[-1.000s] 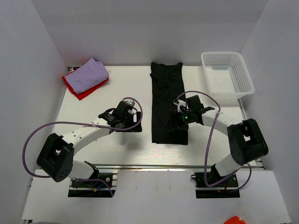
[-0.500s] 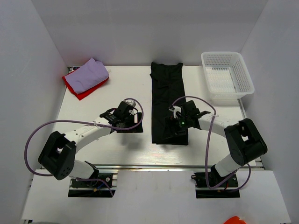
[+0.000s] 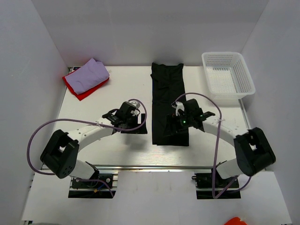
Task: Fold and stack the t-shirts
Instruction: Grab the bottom of the folded rectangular tshirt with both arms
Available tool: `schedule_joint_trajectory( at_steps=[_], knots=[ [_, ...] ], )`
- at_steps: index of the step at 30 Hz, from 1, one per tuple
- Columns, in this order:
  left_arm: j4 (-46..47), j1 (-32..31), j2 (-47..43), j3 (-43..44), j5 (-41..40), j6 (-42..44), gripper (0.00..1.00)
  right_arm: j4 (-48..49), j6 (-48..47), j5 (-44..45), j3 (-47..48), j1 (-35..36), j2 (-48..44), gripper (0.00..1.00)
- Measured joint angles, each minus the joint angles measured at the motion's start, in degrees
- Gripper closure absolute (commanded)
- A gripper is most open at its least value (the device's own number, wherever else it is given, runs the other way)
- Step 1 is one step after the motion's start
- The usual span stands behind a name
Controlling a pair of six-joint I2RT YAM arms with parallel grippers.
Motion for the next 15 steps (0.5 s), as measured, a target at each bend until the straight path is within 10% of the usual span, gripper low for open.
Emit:
schedule_joint_trajectory(
  at_steps=[15],
  knots=[
    [4.4,-7.7,14.3,6.3,4.5,3.4,0.08,-9.4,9.1,24.6,-1.5,-7.7,-10.1,0.1]
  ],
)
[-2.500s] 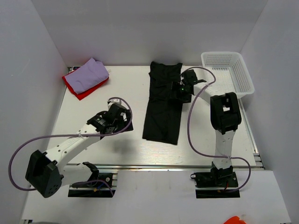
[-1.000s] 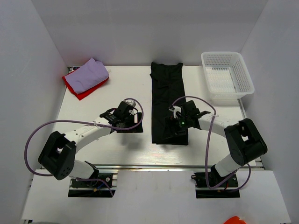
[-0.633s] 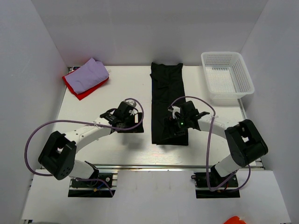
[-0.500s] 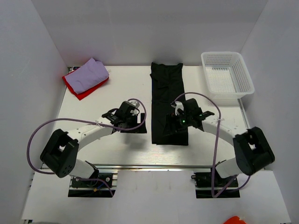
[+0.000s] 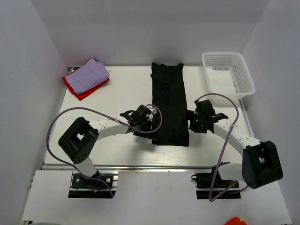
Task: Fold and stack the t-shirts
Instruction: Grab the bottom of the folded rectangular tshirt with both arms
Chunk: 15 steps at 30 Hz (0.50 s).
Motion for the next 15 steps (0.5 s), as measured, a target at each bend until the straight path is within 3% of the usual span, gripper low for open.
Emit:
schedule_joint_trajectory(
  at_steps=[8,15],
  knots=[
    [0.0,-2.7,1.4,0.9,-3.3,-0.8,0.31,-4.5,0.4,-1.0,-4.2,-2.3,-0.1,0.11],
    [0.1,-5.4,2.6,1.6,-5.3,-1.5,0.48,-3.9,0.4,-6.4,-6.9,-2.4,0.3,0.22]
  ],
)
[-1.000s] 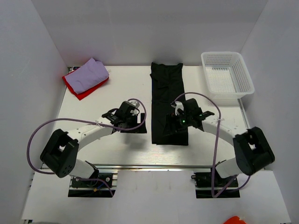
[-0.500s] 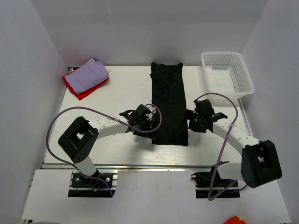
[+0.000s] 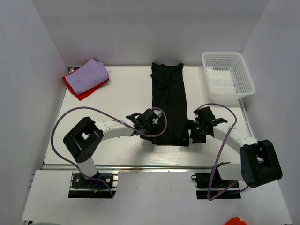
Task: Fold and stack the t-shirts
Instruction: Grab the bottom of the folded rectangular tshirt with both arms
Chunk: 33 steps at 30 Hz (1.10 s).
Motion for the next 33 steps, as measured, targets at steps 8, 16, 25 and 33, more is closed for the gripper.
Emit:
schedule_joint_trajectory(
  at_steps=[8,16,25,33],
  knots=[
    [-0.4,-1.3,1.4,1.1,0.0,-0.5,0.65,3.4,0.0,-4.7,-1.3,0.0,1.5,0.53],
    [0.6,-2.1,1.7,0.5,2.2,-1.0,1.0,3.6,1.0,-7.6,-4.1,0.0,0.5,1.0],
    [-2.4,-2.6,0.1,-0.5,5.4,0.1,1.0,1.1,-0.3,-9.7,-4.3,0.0,-7.5,1.0],
    [-7.3,-2.5,-2.8,-2.1,10.8,3.0,1.0,0.5,-1.6,-11.8,-4.3,0.1,-14.1,1.0]
  ],
)
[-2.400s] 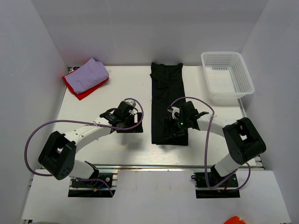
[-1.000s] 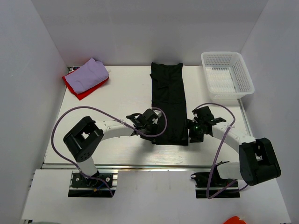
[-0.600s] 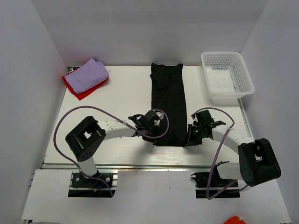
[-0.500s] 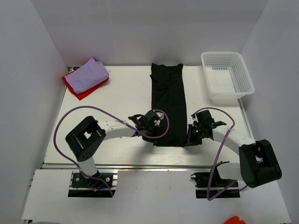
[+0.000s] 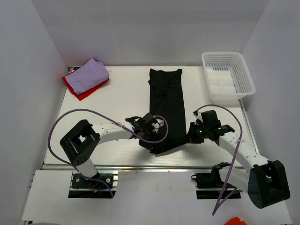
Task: Fold and stack the t-shirts
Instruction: Grab the bottom of the folded rectangular tshirt with both arms, then fold the folded rectangular tshirt in 1/3 of the way
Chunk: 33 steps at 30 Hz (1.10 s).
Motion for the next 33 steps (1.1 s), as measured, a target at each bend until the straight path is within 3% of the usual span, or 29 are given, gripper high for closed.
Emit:
schedule_joint_trajectory(
  at_steps=[7,19,26,33],
  knots=[
    [-0.2,2.6,0.1,7.3,-3.3,-0.2,1.0,4.0,0.5,2.7,4.6,0.0,10.2,1.0],
    [3.4,14.3,9.0,18.5,-5.9,-4.0,1.0,7.2,1.8,13.1,20.8,-0.9,21.3,1.0],
    [3.1,17.3,13.5,31.3,-6.0,-3.3,1.0,7.2,1.6,14.2,31.4,-1.8,29.9,1.0],
    [2.1,20.1,17.9,36.7,-5.8,-2.3,1.0,6.5,0.5,14.4,41.9,-2.9,37.3,1.0]
  ],
)
